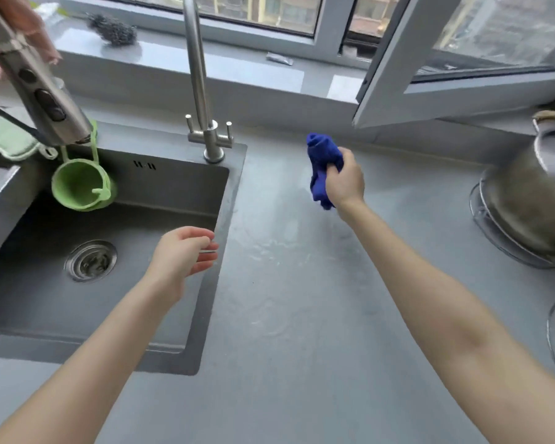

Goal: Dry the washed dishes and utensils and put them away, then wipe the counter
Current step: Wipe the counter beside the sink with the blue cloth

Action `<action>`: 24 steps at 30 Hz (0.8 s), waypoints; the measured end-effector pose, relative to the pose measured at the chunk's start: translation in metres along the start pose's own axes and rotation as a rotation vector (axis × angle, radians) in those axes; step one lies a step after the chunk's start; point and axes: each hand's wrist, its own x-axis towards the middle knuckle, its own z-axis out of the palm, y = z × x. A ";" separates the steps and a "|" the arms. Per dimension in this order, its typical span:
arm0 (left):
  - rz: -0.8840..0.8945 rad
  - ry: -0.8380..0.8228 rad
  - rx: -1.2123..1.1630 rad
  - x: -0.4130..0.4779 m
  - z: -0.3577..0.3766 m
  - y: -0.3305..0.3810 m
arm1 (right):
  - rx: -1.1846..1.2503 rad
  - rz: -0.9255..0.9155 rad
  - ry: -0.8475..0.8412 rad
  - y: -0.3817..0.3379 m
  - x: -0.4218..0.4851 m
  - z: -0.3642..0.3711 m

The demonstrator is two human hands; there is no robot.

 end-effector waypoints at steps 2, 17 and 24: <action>0.026 -0.069 0.017 -0.012 0.004 0.003 | 0.210 0.102 0.061 0.007 -0.046 -0.049; 0.320 -0.169 0.114 -0.032 0.009 -0.044 | -0.773 0.734 0.407 0.185 -0.252 -0.193; 0.320 -0.035 0.284 0.011 -0.028 -0.073 | -0.834 0.620 0.307 0.175 -0.155 -0.174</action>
